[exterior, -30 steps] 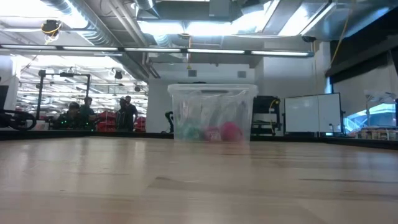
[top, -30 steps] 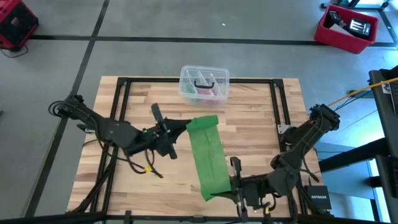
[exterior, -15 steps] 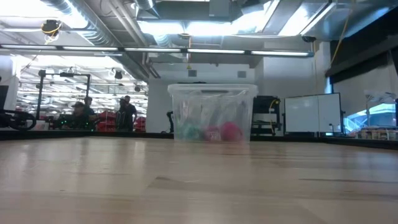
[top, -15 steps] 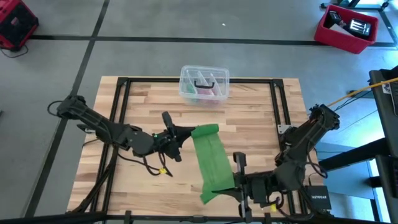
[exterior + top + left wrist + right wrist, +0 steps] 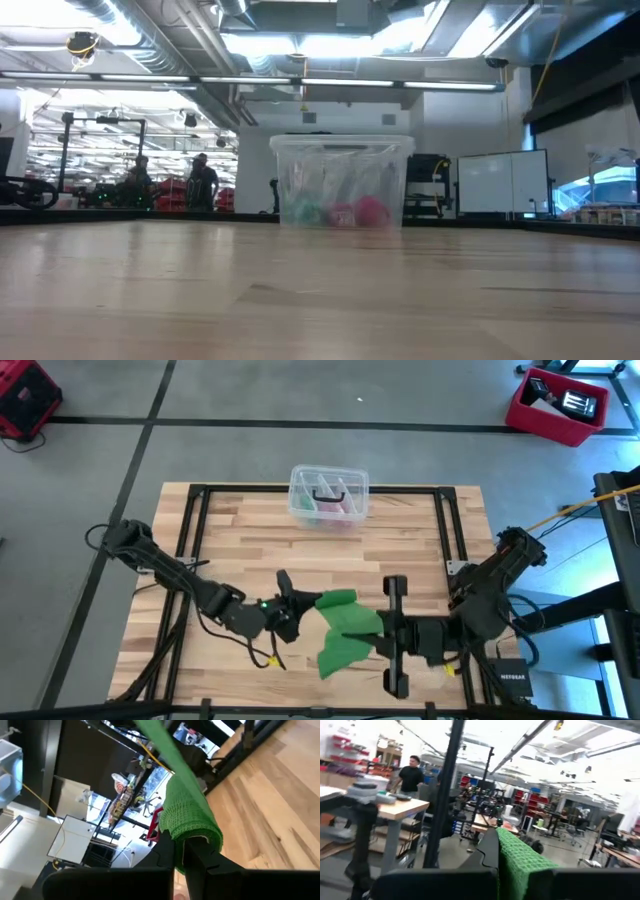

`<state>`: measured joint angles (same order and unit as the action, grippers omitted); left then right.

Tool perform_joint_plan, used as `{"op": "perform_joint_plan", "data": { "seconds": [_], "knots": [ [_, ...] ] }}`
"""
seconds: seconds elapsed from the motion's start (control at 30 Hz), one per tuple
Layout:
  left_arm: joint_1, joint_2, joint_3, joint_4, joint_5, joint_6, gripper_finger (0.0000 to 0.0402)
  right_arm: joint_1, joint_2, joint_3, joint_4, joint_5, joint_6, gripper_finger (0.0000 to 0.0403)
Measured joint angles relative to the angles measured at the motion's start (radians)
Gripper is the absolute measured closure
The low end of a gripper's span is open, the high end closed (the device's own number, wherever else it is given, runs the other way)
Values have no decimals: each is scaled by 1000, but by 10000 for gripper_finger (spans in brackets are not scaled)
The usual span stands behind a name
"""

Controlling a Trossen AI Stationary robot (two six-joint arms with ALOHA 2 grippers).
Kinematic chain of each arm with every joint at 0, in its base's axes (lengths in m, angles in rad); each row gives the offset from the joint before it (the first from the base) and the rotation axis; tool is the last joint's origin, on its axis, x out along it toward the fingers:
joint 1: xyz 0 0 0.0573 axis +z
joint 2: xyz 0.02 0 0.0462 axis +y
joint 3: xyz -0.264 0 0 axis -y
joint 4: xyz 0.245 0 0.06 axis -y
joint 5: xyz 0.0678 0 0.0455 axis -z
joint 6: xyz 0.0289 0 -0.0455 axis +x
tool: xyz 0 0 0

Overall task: Roll bandage
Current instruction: Roll the green bandage

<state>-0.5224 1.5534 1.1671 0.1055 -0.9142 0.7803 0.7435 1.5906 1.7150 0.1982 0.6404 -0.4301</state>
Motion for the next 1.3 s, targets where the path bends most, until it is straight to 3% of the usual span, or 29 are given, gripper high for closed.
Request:
{"op": "perform_joint_plan", "data": {
  "seconds": [0.23,0.67,0.8,0.97,1.3],
  "knots": [
    [-29,69,2,-1,-8,-35,396,-47,1,50,-16,78,-17,402],
    [-81,76,2,-5,-4,-103,397,-162,-32,130,-103,156,-26,402],
    [-77,76,1,2,49,-126,394,-248,-32,130,-130,162,-1,402],
    [-63,77,-1,1,170,-244,397,-376,-34,131,-309,130,152,399],
    [-60,81,-4,41,359,-475,397,-584,-37,-20,-570,-27,460,400]
  ]
}}
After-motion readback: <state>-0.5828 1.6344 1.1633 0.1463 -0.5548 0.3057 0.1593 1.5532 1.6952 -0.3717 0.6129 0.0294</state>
